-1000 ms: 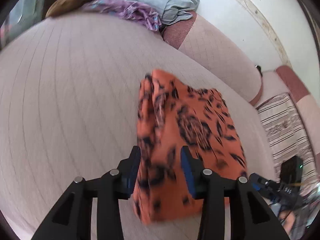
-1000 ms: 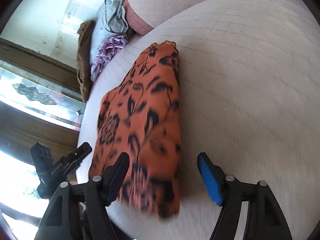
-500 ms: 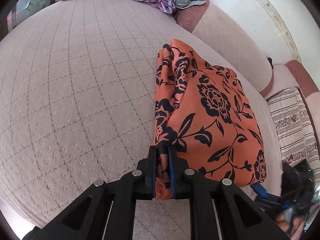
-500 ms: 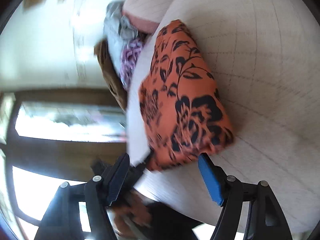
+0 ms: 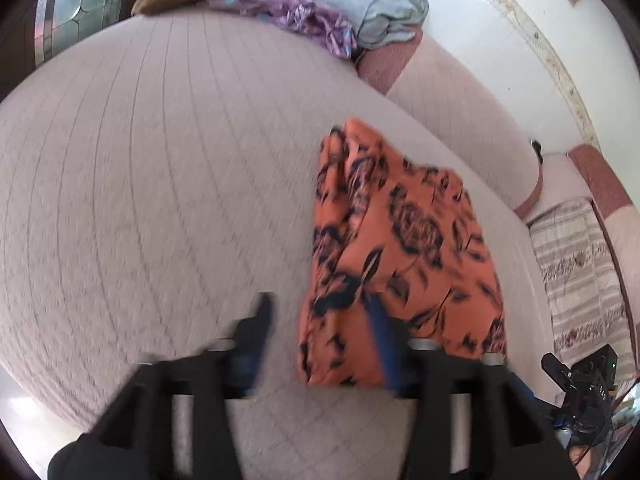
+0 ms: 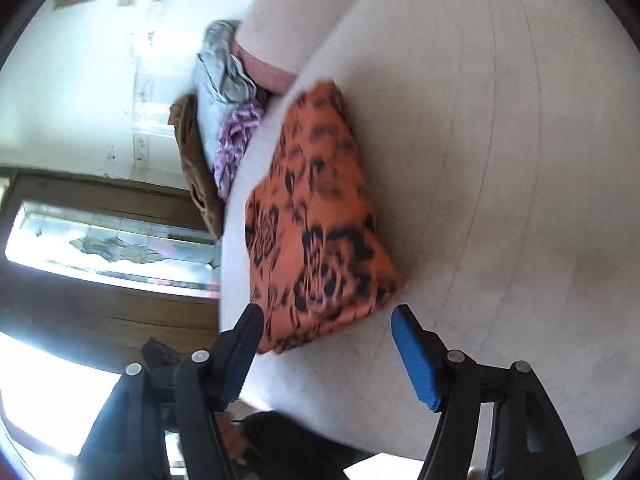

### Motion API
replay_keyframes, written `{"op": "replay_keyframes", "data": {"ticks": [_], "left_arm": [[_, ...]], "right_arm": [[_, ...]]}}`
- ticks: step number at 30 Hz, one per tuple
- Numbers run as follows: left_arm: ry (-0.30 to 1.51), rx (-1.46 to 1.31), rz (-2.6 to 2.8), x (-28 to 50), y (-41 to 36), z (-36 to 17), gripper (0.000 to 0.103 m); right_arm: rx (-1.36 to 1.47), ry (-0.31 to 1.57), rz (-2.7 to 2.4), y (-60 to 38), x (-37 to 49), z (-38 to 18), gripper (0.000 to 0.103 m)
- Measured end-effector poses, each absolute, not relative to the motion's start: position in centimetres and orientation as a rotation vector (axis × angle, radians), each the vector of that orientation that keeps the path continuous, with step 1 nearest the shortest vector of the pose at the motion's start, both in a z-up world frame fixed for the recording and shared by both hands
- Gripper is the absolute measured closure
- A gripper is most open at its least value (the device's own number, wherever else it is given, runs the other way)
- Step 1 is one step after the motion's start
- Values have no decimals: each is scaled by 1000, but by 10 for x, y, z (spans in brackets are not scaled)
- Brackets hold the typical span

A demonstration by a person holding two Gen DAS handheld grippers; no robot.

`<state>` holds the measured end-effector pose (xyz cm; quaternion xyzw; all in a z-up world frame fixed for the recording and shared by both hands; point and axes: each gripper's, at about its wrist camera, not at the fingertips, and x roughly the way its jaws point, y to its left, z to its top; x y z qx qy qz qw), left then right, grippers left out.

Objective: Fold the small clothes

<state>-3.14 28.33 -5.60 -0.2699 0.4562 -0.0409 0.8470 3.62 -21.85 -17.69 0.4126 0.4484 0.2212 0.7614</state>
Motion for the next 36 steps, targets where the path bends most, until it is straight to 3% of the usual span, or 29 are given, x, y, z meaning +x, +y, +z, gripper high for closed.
{"op": "replay_keyframes", "data": {"ticks": [2,9,16,18,19,20,23,24,28,33,35,36], "left_arm": [[943,-580,-108,-17,280,-51,34],[1046,-512,-171,41,259,-79,35],[1047,-604,-235,40,271,-99,35],[1042,-604,-251,42,272,-103,37],[1044,-623,-258,43,275,-105,53],[1059,-651,-285,46,276,-107,62],[1055,-647,-300,45,273,-105,71],[1042,-631,-296,43,271,-102,73],[1002,-611,-301,43,254,-88,78],[923,-596,-402,63,197,-62,78],[911,-567,-428,76,164,-54,76],[913,-535,-409,83,147,-55,69]], "right_arm": [[861,956,476,-222,53,-166,24],[705,1053,543,-189,150,-160,24],[589,1137,553,-148,184,-186,24],[558,1134,555,-142,187,-189,26],[544,1146,550,-138,190,-193,37],[524,1156,538,-136,193,-195,43],[456,1162,542,-130,195,-186,60],[424,1158,544,-129,194,-181,62],[327,1087,564,-127,186,-146,68],[282,958,525,-163,174,-99,69],[299,926,483,-197,173,-94,69],[332,918,460,-217,174,-97,69]]}}
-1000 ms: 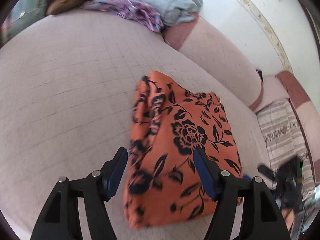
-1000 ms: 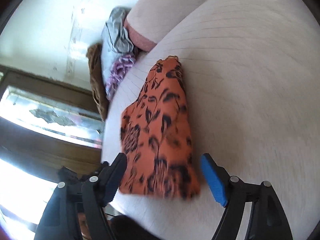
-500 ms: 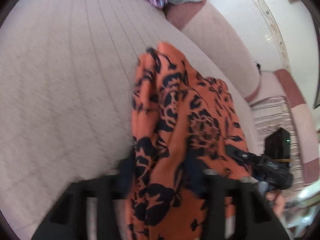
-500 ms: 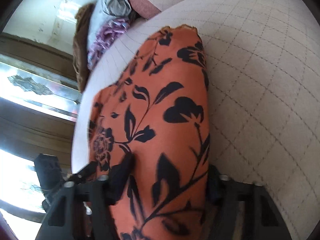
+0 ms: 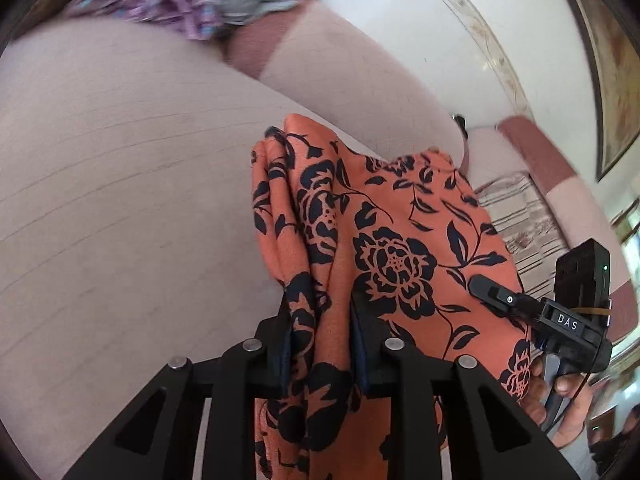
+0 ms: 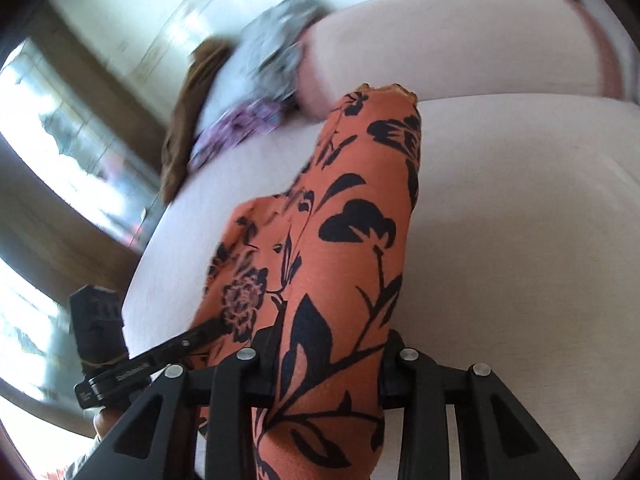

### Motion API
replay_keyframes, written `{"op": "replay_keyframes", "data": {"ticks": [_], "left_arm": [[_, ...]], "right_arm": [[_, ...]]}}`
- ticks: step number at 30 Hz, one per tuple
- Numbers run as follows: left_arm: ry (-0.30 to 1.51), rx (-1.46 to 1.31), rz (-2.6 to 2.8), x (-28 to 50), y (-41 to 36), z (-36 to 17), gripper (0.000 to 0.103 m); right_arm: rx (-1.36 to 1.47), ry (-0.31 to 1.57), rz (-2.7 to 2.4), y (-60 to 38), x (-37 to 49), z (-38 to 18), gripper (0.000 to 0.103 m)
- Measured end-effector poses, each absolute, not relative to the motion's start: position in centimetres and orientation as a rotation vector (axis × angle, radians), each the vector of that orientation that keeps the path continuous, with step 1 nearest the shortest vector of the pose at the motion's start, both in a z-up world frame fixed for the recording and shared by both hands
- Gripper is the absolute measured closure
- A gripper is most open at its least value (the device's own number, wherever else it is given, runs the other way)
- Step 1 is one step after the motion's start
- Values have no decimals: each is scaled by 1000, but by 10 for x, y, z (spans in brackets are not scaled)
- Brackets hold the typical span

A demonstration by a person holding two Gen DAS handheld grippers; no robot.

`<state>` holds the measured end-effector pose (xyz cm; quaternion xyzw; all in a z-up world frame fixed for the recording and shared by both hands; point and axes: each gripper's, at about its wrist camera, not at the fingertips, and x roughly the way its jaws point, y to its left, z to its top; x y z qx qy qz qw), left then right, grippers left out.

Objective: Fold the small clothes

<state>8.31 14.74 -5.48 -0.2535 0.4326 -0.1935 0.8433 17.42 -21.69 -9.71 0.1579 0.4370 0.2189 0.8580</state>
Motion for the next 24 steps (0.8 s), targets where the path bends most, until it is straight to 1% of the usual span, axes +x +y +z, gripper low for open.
{"op": "replay_keyframes", "data": {"ticks": [1,2,3,5,6,7,11,14,15,18,20,21,22,24], "left_arm": [[942,-489,-377,91,130,-62,68],[996,-457,-358,98,117,-72,68],[1061,-438,-346,103,108,-83,62],[1055,-457,-342,97,109,-84,57],[1041,-455,-337,91,114,-79,56],[1035,-460,-343,85,119,-73,56],[998,-463,-333,62,136,-63,56],[1097,-373,-290,61,133,-87,57],[1090,-385,-289,58,135,-88,57],[1058,-376,-272,49,135,-66,58],[1005,-378,-302,47,137,-42,55],[969,-379,-319,51,137,-30,49],[937,-375,-332,60,135,-20,45],[940,-366,-344,85,129,-13,46]], "right_arm": [[378,905,445,-240,178,-108,64],[394,908,437,-252,183,-119,49],[412,945,401,-268,190,-139,42],[448,1034,254,-297,193,-174,42],[475,1033,239,-309,186,-182,42],[523,995,268,-320,175,-183,41],[468,920,281,-321,146,-159,40],[417,850,329,-302,128,-136,40],[412,843,344,-298,124,-133,40],[433,840,396,-282,106,-126,40],[424,833,413,-270,88,-129,36],[406,838,420,-261,84,-131,36],[383,846,416,-250,82,-136,36],[375,861,408,-242,75,-144,36]]}}
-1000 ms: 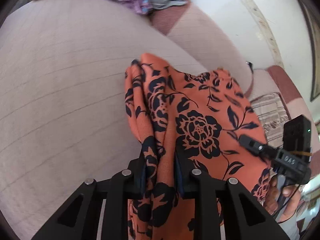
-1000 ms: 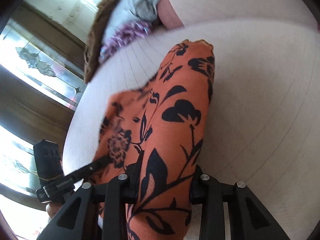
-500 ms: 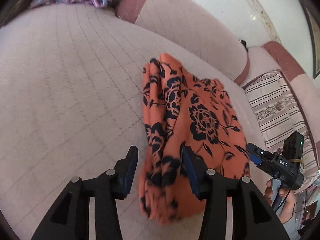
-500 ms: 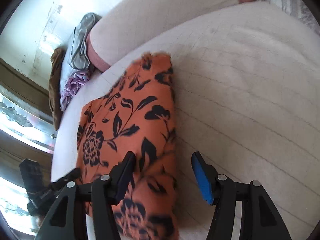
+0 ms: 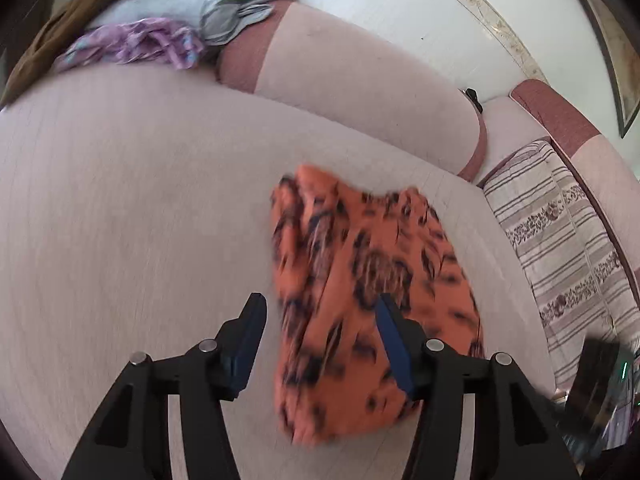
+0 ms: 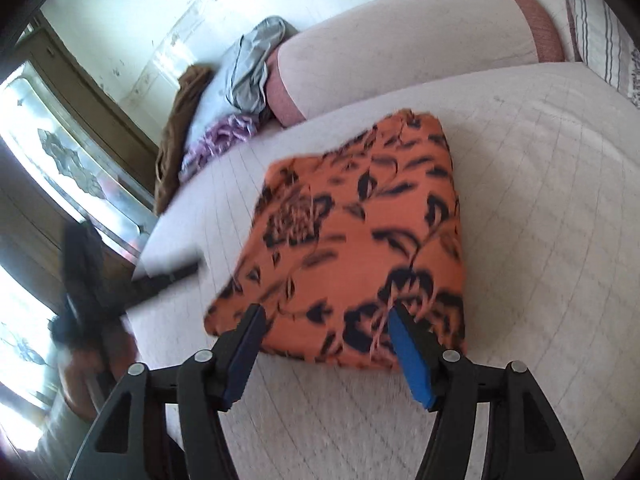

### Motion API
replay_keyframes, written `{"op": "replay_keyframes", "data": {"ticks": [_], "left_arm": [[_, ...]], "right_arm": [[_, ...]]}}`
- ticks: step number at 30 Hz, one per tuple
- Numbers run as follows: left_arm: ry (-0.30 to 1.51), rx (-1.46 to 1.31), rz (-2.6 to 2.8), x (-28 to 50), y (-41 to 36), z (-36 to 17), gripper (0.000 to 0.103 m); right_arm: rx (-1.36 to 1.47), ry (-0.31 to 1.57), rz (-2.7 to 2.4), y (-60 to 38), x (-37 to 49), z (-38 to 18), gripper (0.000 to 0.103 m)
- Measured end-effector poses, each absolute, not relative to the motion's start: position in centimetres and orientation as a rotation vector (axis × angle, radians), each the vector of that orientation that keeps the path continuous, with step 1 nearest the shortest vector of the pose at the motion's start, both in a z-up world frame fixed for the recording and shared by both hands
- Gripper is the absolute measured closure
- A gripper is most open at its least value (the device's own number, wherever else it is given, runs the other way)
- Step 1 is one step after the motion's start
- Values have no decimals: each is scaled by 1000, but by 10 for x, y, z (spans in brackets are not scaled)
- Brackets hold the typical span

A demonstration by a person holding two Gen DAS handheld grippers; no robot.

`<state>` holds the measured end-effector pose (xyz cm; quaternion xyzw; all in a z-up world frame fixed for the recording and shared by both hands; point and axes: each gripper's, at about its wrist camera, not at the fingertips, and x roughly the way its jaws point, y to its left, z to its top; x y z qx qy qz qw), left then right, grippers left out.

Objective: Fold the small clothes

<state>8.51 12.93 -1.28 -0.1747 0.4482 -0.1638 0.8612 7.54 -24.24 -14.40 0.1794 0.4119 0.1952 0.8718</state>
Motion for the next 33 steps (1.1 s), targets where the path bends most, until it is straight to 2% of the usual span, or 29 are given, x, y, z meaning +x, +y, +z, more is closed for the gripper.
{"op": "replay_keyframes", "data": {"ticks": [2,3,4,5,7,11,15,17,19,20,25,33], "left_arm": [[996,-377,-378,120,120,-20,46],[1031,-375,-376,135,117,-27,51],[1059,-373,-372,142,117,-33,62],[1114,-389,-364,154,116,-45,69],[1178,-417,-362,171,114,-66,93],[1196,-556,-375,169,134,-84,93],[1144,-579,-361,147,146,-70,88],[1119,-536,-324,129,153,-61,79],[1095,-523,-304,109,160,-51,53],[1072,-527,-314,97,166,-44,49],[965,-405,-269,30,162,-15,39],[917,-265,-148,-28,157,5,36]], "right_arm": [[408,867,417,-239,70,-148,36],[423,862,421,-238,67,-149,36],[433,855,430,-236,65,-149,36],[437,849,442,-234,63,-149,36],[424,854,448,-230,61,-151,36],[441,858,451,-236,62,-156,36],[469,871,437,-242,65,-162,36],[476,864,434,-242,63,-159,36],[476,853,430,-242,58,-155,33],[477,852,431,-241,56,-154,32],[473,861,418,-238,36,-153,30],[494,880,379,-237,2,-163,29]]}}
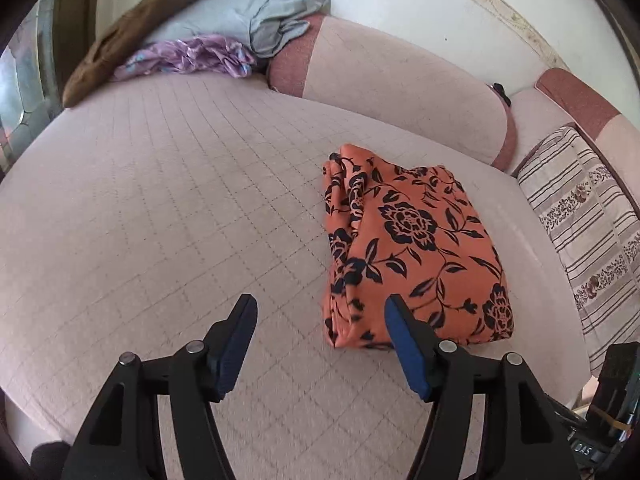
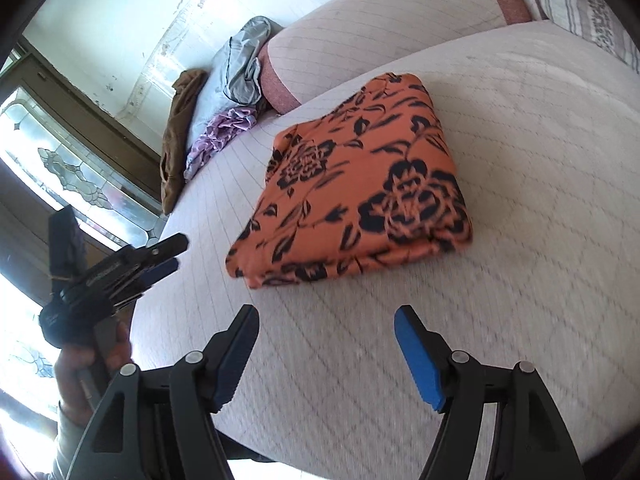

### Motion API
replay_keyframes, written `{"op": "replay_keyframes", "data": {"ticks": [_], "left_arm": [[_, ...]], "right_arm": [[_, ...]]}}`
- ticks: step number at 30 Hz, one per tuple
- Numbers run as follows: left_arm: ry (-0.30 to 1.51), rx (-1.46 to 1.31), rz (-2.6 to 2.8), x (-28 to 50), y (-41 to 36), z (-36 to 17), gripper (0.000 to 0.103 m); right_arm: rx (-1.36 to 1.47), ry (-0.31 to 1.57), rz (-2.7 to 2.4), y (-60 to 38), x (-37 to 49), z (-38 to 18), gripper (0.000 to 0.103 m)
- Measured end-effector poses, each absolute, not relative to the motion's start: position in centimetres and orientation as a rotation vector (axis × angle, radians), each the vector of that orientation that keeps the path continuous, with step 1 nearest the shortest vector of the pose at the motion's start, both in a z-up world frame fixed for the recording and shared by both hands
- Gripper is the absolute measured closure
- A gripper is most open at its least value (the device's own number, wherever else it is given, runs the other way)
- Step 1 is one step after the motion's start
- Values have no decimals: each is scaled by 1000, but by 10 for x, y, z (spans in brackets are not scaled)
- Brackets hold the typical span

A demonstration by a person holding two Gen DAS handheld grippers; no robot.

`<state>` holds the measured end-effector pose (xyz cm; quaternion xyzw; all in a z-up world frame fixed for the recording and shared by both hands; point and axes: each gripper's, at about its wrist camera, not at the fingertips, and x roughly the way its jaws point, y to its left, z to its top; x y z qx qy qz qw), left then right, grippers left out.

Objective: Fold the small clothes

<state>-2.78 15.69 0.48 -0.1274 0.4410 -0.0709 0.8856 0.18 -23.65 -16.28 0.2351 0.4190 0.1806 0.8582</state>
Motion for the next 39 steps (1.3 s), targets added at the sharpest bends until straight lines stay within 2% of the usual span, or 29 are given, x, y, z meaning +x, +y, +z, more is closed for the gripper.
{"op": "replay_keyframes", "data": {"ticks": [10,18,27,28,29,30,33,34,35,36,37,39], "left_arm": [[907,-213,-123,-46,145,13,35],[946,-238,-124,-30,144,-9,35],[976,-232,-131,19,118,-40,35],[1026,-199,-91,26,115,-54,35],[1087,-186,-71,33,115,-68,34],[1128,-233,-78,37,119,-78,34],[1100,-286,-71,27,128,-63,34],[1065,-286,-74,20,129,-53,35],[1043,-278,-79,13,130,-46,34],[1022,-269,-83,4,131,-37,34],[1007,-268,-85,-4,132,-31,32],[987,-262,-91,-21,133,-18,27]], "right_arm": [[532,872,350,-247,1,-160,28],[692,874,291,-280,30,-171,27],[844,930,252,-320,104,-202,27],[824,955,278,-314,110,-204,34],[753,1000,281,-303,117,-204,65],[679,1032,254,-294,121,-204,67],[576,1045,180,-284,116,-197,67],[543,1015,157,-282,108,-188,58],[521,992,149,-280,101,-181,26],[500,961,132,-280,90,-173,15],[488,922,108,-281,79,-164,12],[454,871,115,-275,54,-152,12]]}}
